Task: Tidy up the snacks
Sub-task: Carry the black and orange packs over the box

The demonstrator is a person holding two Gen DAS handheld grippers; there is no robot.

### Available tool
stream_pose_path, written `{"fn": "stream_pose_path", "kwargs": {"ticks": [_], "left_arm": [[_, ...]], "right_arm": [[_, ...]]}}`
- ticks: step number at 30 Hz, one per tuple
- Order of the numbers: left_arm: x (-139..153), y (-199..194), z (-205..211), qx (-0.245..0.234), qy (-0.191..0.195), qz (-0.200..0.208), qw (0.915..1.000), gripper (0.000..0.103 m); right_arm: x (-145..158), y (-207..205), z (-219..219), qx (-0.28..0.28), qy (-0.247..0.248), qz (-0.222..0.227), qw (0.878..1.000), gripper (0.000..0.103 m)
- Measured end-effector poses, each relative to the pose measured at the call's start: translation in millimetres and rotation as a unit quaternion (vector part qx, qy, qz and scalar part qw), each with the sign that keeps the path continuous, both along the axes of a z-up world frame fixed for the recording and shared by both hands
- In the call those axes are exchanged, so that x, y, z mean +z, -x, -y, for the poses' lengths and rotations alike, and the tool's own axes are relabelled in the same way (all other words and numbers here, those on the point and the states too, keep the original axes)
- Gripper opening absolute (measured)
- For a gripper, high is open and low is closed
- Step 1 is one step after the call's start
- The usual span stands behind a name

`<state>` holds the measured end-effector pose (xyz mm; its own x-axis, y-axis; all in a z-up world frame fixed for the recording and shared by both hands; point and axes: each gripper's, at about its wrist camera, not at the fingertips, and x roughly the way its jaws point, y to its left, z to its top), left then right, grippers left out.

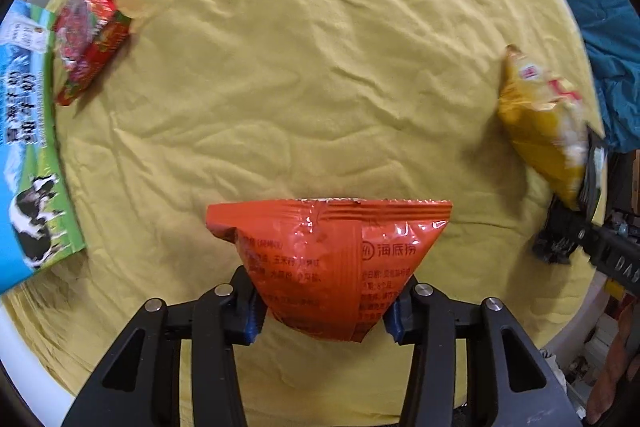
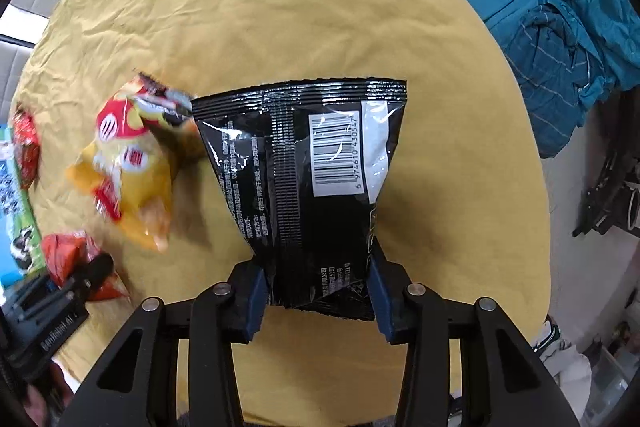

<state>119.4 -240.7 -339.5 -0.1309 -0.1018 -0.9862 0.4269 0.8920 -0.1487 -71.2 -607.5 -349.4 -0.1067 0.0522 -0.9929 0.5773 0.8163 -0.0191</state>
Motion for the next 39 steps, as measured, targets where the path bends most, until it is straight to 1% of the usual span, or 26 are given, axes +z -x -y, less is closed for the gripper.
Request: {"fn": "stream_pose_path", "kwargs": {"ticks": [1,3,7,13,18,20,22,23,25,26,28,30,33,36,38,39], "left_arm": [[13,-3,-5,0.002,0.003,0.004,1.0000,0.043],[28,0,-14,0.006,0.012,0.012,0.9998,0.043],[53,5,-24,0.007,0.026,0.031,0.9991,0.043],[99,-1,-57,0.021,0.060,0.057,0.9964,0.043],[134,-5,-98,0.040,0.088,0.084,0.9918,0.043],[150,-10,-122,0.052,0.098,0.094,0.9894,0.043],[163,-21,-146,0.067,0.109,0.100,0.9867,0.043],[162,-20,-155,0.074,0.112,0.103,0.9856,0.043],[172,-26,-180,0.088,0.118,0.108,0.9832,0.043],[175,-29,-197,0.097,0.117,0.113,0.9819,0.043],[179,-39,-231,0.116,0.115,0.119,0.9794,0.043],[181,-49,-266,0.135,0.105,0.125,0.9773,0.043],[173,-68,-317,0.161,0.085,0.127,0.9751,0.043],[148,-93,-364,0.195,0.063,0.105,0.9730,0.043],[124,-110,-390,0.213,0.054,0.082,0.9722,0.043],[111,-119,-402,0.222,0.049,0.070,0.9714,0.043]], "right_arm": [[6,5,-4,0.002,0.000,0.002,1.000,0.046],[17,14,-10,0.006,-0.002,0.006,1.000,0.046],[34,24,-28,0.013,-0.011,0.015,1.000,0.046],[74,14,-77,0.046,-0.018,0.050,0.998,0.046],[120,-19,-134,0.082,-0.029,0.100,0.991,0.046],[136,-34,-161,0.101,-0.035,0.119,0.987,0.046],[150,-51,-186,0.119,-0.045,0.136,0.983,0.046],[154,-59,-198,0.131,-0.049,0.141,0.980,0.046],[161,-74,-221,0.147,-0.060,0.151,0.976,0.046],[165,-86,-242,0.163,-0.066,0.155,0.972,0.046],[168,-103,-267,0.179,-0.078,0.160,0.968,0.046],[168,-125,-306,0.205,-0.091,0.162,0.961,0.046],[162,-152,-351,0.232,-0.102,0.161,0.954,0.046],[142,-180,-394,0.253,-0.107,0.146,0.950,0.046],[119,-199,-420,0.266,-0.109,0.125,0.950,0.046],[108,-206,-427,0.266,-0.104,0.115,0.952,0.046]]}}
